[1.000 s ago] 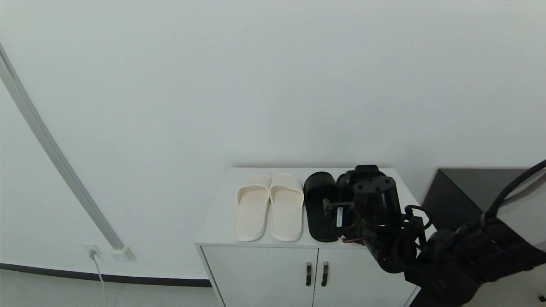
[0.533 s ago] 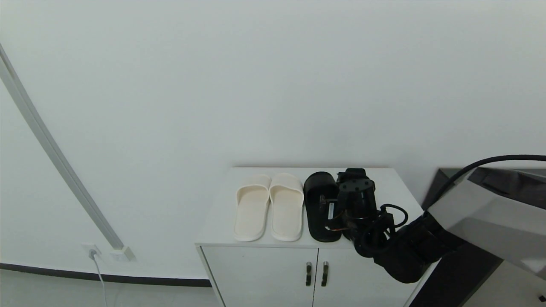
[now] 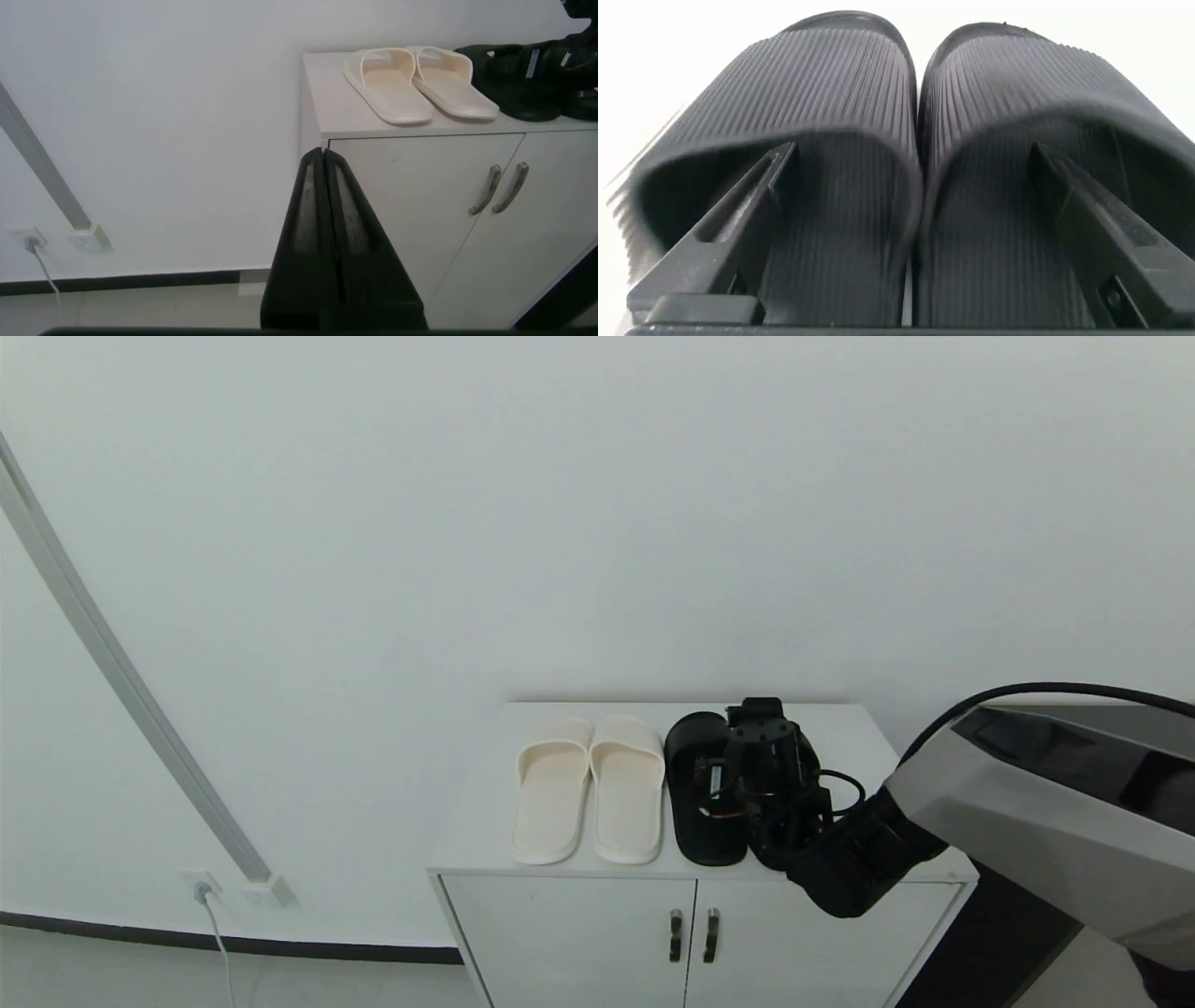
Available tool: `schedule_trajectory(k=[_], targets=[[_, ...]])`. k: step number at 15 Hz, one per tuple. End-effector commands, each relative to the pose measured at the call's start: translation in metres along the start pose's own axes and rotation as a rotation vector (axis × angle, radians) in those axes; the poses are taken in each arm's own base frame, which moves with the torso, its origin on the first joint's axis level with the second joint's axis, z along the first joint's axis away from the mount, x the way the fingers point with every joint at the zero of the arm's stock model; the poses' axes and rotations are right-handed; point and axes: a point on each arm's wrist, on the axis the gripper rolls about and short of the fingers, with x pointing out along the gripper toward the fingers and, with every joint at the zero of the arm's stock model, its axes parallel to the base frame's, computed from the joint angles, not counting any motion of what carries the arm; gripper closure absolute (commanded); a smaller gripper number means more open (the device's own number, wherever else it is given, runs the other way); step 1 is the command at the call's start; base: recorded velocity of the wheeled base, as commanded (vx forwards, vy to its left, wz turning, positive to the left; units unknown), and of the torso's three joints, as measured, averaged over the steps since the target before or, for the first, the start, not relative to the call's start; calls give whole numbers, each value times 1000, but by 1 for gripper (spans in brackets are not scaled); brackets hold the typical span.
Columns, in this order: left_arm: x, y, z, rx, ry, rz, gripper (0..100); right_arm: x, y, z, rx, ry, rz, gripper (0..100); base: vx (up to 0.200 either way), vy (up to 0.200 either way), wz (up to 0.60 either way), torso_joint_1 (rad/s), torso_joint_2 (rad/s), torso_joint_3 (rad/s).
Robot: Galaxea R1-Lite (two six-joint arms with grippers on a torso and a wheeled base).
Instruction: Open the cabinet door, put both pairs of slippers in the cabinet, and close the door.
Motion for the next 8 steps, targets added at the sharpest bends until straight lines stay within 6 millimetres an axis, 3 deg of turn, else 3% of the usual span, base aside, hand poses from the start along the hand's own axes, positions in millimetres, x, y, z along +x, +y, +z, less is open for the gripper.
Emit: schedule_trajectory(k=[1, 3, 4, 8], targets=[[0, 0, 0, 0, 1, 0, 100, 11, -3, 0, 5, -8, -15, 0, 0, 0, 0, 0, 0, 0], [0, 0, 0, 0, 1, 0, 100, 13, -4, -1, -3, -8, -18, 0, 0, 0, 0, 0, 0, 0], [0, 0, 0, 0, 1, 0, 100, 15, -4, -2, -7, -7, -19, 100, 0, 0, 0, 0, 0, 0], [0, 0, 0, 0, 1, 0, 100, 17, -4, -3, -5, -8, -23, 100, 0, 0, 0, 0, 0, 0]])
